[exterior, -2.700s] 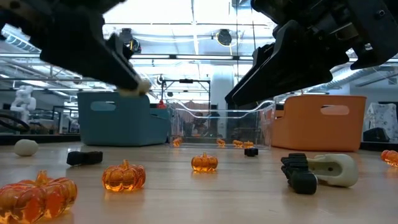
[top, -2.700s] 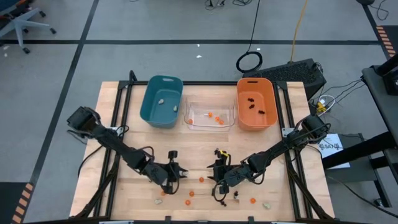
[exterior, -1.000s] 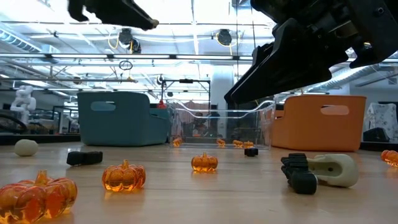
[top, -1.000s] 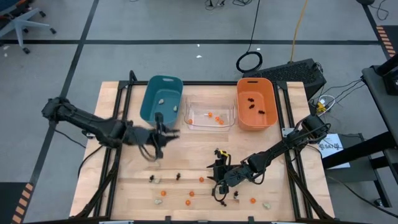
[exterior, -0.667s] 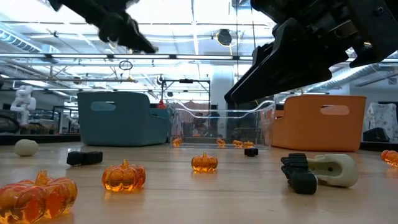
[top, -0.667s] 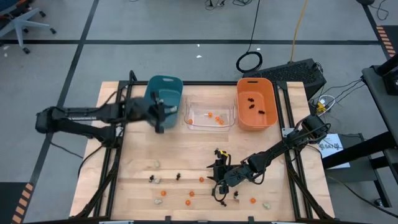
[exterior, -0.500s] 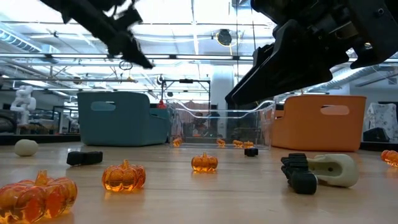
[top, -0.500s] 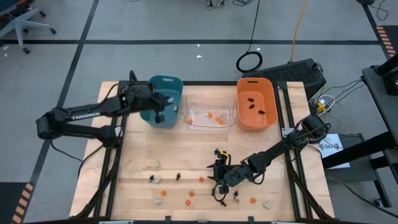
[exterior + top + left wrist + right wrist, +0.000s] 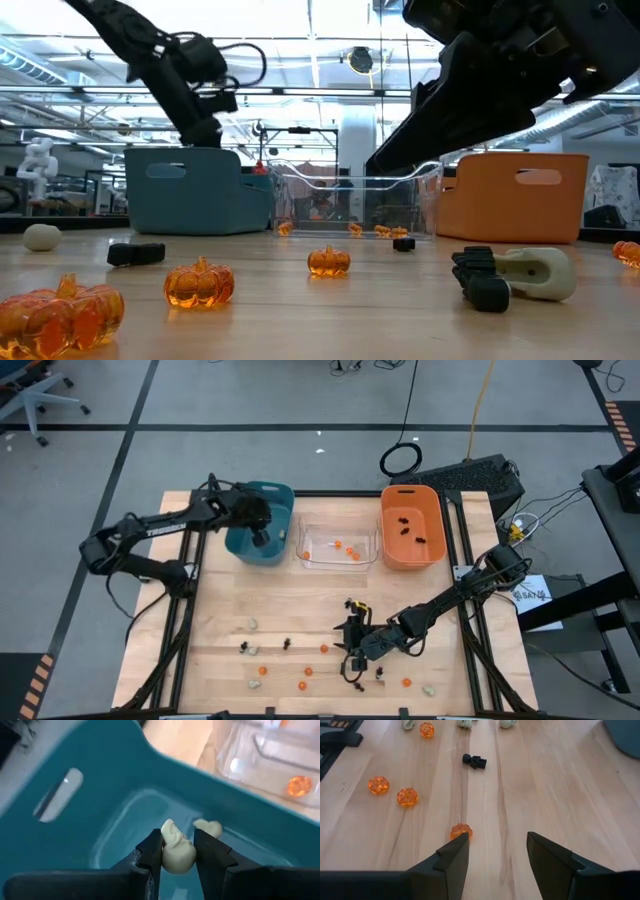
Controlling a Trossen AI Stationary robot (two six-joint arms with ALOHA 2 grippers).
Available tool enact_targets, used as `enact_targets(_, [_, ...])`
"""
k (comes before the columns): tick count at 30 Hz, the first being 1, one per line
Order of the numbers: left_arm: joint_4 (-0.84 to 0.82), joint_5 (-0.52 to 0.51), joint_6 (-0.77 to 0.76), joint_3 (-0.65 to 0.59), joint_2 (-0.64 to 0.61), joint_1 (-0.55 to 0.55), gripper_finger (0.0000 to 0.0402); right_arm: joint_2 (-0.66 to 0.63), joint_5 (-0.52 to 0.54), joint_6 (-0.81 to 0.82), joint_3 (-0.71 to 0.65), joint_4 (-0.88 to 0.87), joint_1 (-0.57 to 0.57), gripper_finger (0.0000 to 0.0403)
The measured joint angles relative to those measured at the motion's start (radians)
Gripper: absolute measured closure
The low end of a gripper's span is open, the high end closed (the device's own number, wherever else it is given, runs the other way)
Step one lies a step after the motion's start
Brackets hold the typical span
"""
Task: Sort Halloween decoration
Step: Put the white skull toy into the blue bin, then put the orange pumpkin toy into the transparent bin
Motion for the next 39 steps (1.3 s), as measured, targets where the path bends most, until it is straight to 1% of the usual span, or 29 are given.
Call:
enact_targets(3, [0.0, -0.011, -0.012, 0.0, 0.039, 0.001, 0.0305, 0.0, -0.001, 0.037, 0.0, -0.007, 0.0, 0.022])
enact_targets(5, [-0.001, -0.055, -0.035, 0.0, 0.054, 0.0, 0.0305, 0.006, -0.017, 0.08, 0.0, 0.008, 0.0, 0.022])
enact_targets(6, [-0.003, -0.082, -0.041, 0.0, 0.057, 0.0, 0.0305, 0.009, -0.042, 0.101, 0.0, 0.025, 0.0, 0.022])
enact_targets(9, [-0.015, -0.123, -0.067, 0.0, 0.057, 0.001, 0.0304, 0.031, -0.077, 0.101, 0.0, 0.065, 0.0, 0.022])
enact_targets(14, [-0.043, -0.123, -0.126, -0.001, 0.05, 0.0, 0.0304, 0.102, -0.079, 0.085, 0.007, 0.115, 0.0, 0.0207])
enact_targets(18, [-0.079, -0.121, -0.164, -0.001, 0.049, 0.0, 0.0304, 0.162, -0.078, 0.033, 0.008, 0.23, 0.0, 0.019])
enact_targets(22, [-0.1, -0.111, -0.185, -0.001, 0.046, 0.0, 0.0299, 0.189, -0.078, -0.016, 0.008, 0.295, 0.0, 0.0177])
enact_targets(25, [-0.1, -0.11, -0.194, -0.001, 0.045, 0.0, 0.0278, 0.191, -0.078, -0.04, 0.008, 0.299, 0.0, 0.0172])
enact_targets(29, [-0.099, -0.125, -0.196, -0.001, 0.04, -0.004, 0.0232, 0.191, -0.079, -0.059, 0.008, 0.302, 0.0, 0.0172])
enact_targets(33, [-0.1, -0.141, -0.238, -0.001, 0.019, -0.008, 0.0192, 0.191, -0.079, -0.064, 0.008, 0.301, -0.001, 0.0172])
enact_targets(35, [-0.106, -0.144, -0.26, -0.001, -0.01, -0.015, 0.0181, 0.191, -0.085, -0.076, 0.008, 0.302, -0.001, 0.0172])
enact_targets(36, [-0.118, -0.146, -0.27, -0.001, -0.031, -0.022, 0.0177, 0.191, -0.105, -0.087, 0.008, 0.302, -0.002, 0.0172])
enact_targets(39, [-0.127, -0.145, -0.303, -0.001, -0.115, -0.053, 0.0174, 0.193, -0.136, -0.111, 0.008, 0.304, -0.008, 0.0172])
